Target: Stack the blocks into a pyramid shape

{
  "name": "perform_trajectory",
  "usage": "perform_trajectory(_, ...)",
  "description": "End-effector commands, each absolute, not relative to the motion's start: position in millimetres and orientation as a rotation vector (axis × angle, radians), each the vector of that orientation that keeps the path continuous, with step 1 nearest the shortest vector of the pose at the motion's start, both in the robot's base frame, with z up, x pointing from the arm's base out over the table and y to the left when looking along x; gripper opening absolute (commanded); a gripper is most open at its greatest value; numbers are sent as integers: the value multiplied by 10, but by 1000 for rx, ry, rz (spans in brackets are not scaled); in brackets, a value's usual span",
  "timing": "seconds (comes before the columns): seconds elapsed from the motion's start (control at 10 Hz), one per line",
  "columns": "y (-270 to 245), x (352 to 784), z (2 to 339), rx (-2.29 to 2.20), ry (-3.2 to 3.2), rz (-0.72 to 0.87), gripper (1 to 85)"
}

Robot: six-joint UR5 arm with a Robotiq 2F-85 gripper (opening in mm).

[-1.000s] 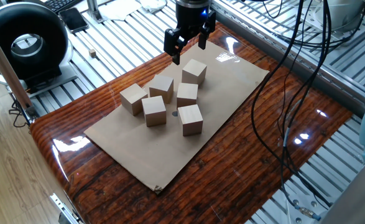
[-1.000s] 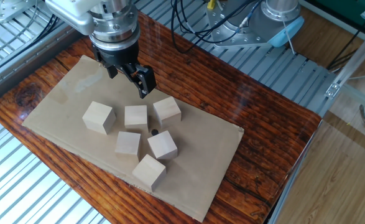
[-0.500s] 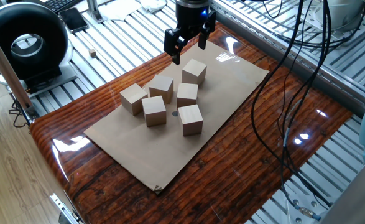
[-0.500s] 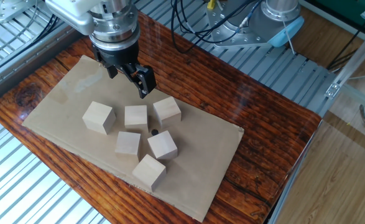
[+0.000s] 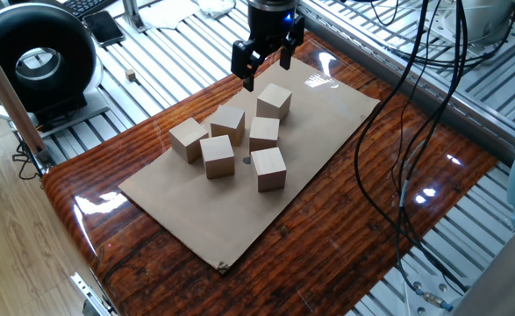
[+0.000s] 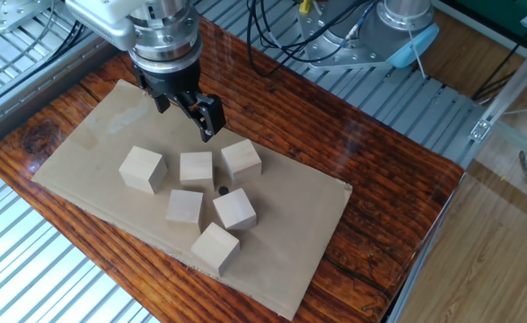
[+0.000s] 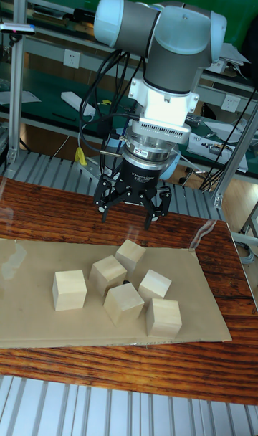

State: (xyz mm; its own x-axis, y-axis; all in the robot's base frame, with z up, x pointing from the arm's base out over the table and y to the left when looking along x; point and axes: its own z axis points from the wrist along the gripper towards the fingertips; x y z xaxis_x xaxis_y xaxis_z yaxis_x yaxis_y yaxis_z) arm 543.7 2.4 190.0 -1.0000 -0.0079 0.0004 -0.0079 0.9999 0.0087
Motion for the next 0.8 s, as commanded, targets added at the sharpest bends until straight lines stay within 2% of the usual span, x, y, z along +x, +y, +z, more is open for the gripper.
perform_trajectory(0.0,46,5436,1900,12,-3141,-14,840)
perform_trajectory(0.1,80,5772,1905,-71,-3272,-31,10)
perform_trajectory(0.7,48,5823,1889,-32,-3293,-4,10)
